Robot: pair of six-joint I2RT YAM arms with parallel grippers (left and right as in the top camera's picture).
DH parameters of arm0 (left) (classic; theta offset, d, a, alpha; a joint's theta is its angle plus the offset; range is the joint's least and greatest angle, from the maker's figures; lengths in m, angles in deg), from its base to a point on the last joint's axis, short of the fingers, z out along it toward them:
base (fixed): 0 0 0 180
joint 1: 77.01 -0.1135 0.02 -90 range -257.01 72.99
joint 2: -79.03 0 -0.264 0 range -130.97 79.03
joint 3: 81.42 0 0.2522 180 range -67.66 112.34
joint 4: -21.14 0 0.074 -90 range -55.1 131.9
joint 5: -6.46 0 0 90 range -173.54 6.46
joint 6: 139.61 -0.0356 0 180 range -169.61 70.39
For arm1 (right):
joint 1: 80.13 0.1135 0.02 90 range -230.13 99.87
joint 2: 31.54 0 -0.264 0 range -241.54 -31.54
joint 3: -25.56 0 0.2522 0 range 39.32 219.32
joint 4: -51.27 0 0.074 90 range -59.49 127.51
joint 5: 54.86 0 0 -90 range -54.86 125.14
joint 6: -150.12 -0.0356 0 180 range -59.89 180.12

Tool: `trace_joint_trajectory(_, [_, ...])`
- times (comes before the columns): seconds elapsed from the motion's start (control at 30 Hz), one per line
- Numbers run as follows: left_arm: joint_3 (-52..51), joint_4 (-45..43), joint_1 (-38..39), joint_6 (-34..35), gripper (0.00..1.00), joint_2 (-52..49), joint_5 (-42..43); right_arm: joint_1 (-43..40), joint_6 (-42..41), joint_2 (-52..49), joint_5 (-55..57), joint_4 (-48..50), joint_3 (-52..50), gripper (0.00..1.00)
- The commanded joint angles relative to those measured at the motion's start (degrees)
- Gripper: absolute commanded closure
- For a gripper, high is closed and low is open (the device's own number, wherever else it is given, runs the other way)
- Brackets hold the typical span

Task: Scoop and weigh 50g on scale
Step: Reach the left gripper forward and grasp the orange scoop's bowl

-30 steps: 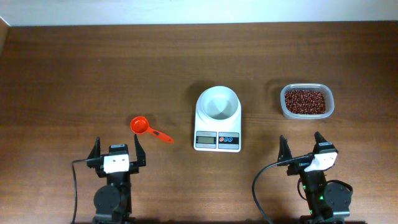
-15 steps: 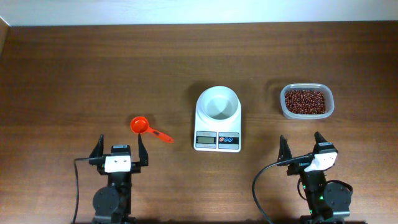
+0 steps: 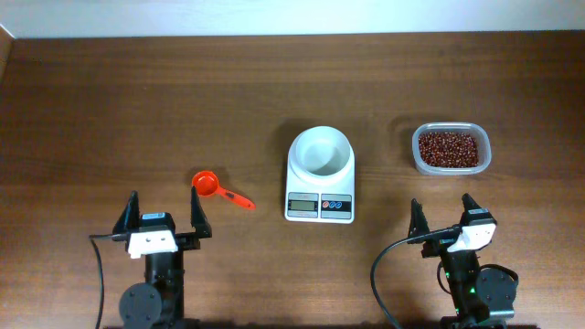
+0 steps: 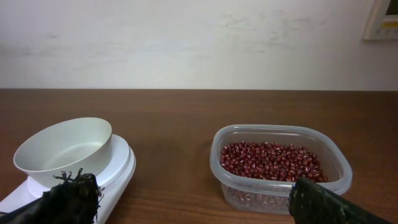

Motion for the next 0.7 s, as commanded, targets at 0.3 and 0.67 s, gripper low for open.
trace_joint_trajectory(0.3, [23.6,16.7,-0.3,7.9,0.01,-20.9,-4.8,0.4,-0.2,0.4,-0.5,-0.2,-0.3,0.01])
trace_joint_trajectory(0.67, [50.3,36.4,-0.3,1.4,0.01,-46.5,26.9,0.4,-0.2,0.4,-0.5,-0.2,-0.3,0.02])
